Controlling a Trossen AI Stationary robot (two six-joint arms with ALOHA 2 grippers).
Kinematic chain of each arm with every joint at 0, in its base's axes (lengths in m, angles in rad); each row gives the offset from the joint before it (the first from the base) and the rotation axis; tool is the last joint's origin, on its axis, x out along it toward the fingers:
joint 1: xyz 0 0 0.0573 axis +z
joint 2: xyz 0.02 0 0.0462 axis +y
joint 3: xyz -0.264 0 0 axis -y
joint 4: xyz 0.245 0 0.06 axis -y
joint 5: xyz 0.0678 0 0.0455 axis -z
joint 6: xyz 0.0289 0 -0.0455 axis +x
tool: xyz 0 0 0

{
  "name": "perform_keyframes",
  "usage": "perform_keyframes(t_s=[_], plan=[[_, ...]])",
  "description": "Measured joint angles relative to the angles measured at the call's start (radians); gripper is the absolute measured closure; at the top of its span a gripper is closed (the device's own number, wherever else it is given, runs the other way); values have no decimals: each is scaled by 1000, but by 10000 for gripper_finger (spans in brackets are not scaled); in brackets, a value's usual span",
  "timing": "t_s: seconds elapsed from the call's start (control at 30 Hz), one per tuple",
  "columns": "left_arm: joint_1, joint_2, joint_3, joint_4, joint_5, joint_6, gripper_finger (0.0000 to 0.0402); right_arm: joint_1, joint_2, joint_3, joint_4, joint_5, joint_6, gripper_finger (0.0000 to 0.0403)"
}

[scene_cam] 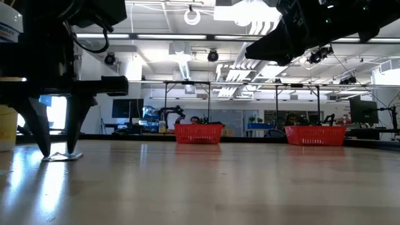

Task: Pick & Place First Aid Supplies
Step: Put the ointment pack into the right red bin

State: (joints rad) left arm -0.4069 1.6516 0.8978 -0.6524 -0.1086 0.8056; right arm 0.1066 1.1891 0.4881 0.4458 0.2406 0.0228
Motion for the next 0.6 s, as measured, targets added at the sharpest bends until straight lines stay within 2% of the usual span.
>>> perform_keyframes(t_s=[0.3,0.6], plan=[[13,0,-22,0,9,-3,394,0,0,0,0,-12,4,277],[13,1,-41,29,-2,-18,400,0,0,1,0,-12,4,277]])
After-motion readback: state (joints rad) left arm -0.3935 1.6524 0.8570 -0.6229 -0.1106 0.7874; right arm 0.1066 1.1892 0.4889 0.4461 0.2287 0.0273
